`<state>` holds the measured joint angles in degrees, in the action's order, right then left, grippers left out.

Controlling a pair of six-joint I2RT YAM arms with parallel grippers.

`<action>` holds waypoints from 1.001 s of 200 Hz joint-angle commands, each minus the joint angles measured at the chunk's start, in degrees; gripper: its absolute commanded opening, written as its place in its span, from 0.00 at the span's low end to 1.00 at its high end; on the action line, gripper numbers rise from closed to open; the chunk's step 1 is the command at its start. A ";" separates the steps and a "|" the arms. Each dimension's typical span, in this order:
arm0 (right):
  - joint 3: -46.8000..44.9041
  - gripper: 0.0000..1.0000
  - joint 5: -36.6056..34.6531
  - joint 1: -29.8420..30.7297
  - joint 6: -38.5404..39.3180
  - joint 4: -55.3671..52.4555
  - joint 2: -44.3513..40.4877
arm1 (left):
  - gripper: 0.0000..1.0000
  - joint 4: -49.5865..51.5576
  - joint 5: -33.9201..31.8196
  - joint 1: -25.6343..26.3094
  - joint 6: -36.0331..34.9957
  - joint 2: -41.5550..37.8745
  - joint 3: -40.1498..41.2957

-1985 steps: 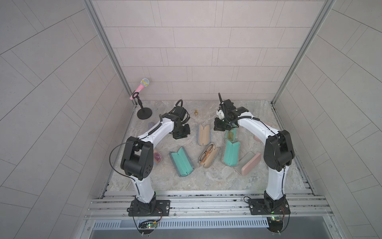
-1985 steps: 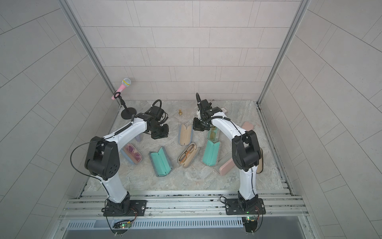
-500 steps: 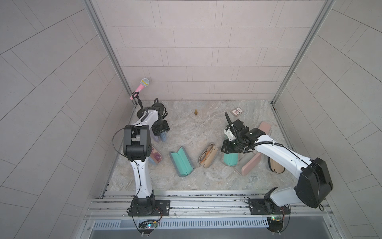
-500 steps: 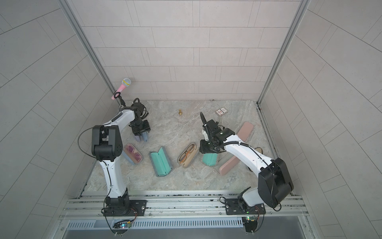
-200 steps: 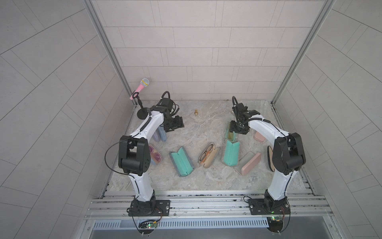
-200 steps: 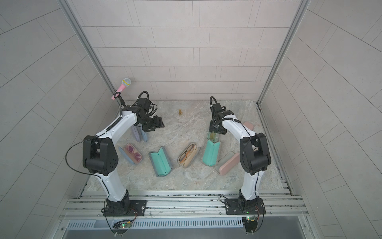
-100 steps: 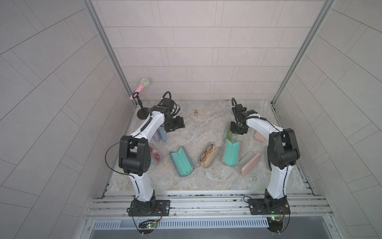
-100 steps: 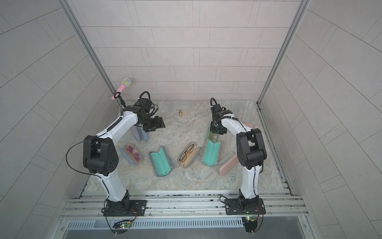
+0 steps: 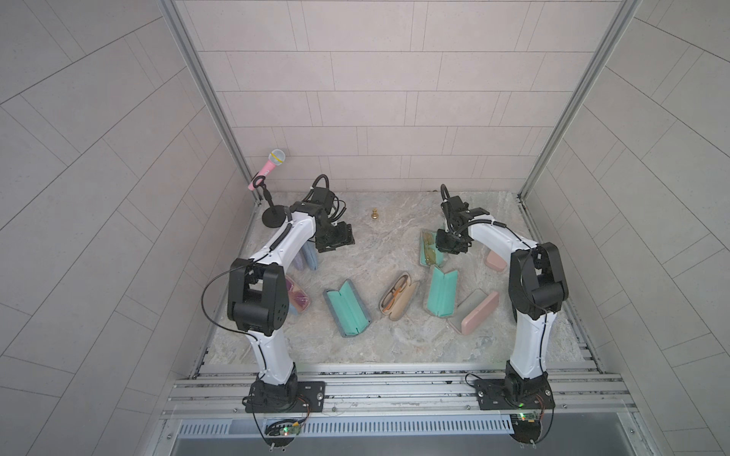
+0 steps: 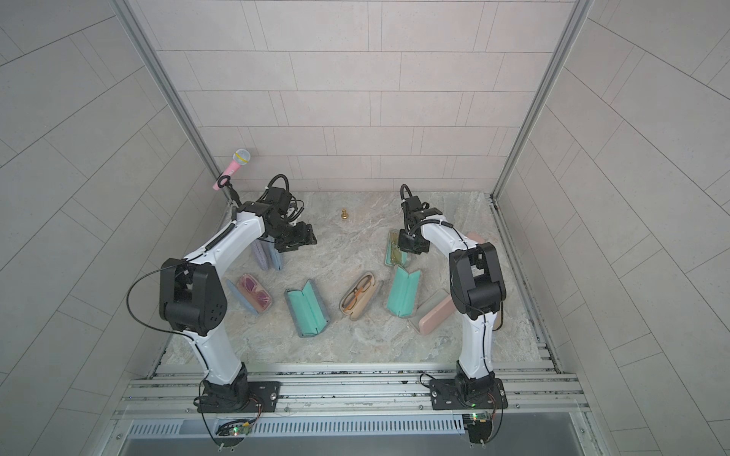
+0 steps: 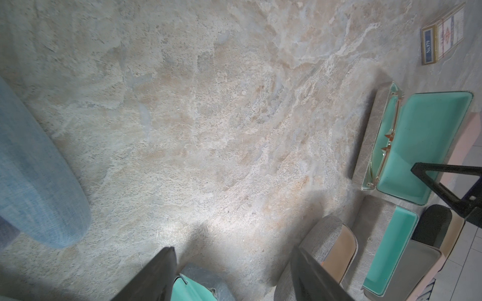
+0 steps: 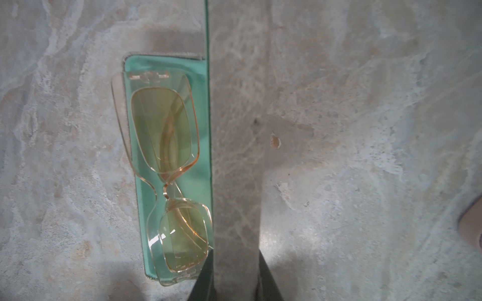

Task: Close the glasses case
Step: Move the glasses case to the center of the board.

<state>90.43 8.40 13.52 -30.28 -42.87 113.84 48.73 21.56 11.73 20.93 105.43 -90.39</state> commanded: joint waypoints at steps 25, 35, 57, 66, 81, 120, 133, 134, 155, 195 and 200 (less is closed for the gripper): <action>3.69 0.20 3.27 2.22 -0.33 0.17 1.88 | 0.76 1.08 -0.90 0.66 -1.06 -0.78 0.40; 4.63 0.20 3.42 3.09 -0.35 -0.08 2.40 | 0.76 1.16 -0.89 0.75 -1.05 -0.66 0.39; 6.75 0.20 3.72 5.15 -0.55 -0.77 3.60 | 0.76 1.24 -0.96 1.01 -1.00 -0.59 0.39; 7.65 0.20 3.71 6.15 -0.72 -0.97 4.05 | 0.76 1.28 -0.96 1.15 -0.91 -0.51 0.31; 8.75 0.20 3.69 7.73 -1.12 -1.35 4.76 | 0.76 1.25 -1.05 1.36 -0.98 -0.55 0.43; 9.42 0.20 3.41 11.11 -2.23 -1.34 5.69 | 0.76 1.39 -1.28 1.89 -0.92 -0.54 0.39; 9.28 0.20 3.30 11.92 -2.67 -1.26 5.78 | 0.76 1.45 -1.30 2.11 -0.97 -0.57 0.39; 9.26 0.20 3.29 11.94 -2.72 -1.26 5.78 | 0.76 1.46 -1.32 2.18 -0.98 -0.57 0.39; 9.24 0.20 3.12 12.66 -3.32 -1.14 5.78 | 0.76 1.46 -1.46 2.57 -0.95 -0.57 0.41; 9.74 0.27 3.11 13.56 -4.08 -0.90 5.78 | 0.76 1.53 -1.64 3.10 -0.82 -0.27 0.48; 9.79 0.27 3.13 13.64 -4.15 -0.94 5.78 | 0.76 1.49 -1.69 3.18 -0.83 -0.22 0.48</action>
<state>98.59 11.84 26.63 -33.26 -43.64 119.48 48.80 20.75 14.41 20.93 105.43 -90.39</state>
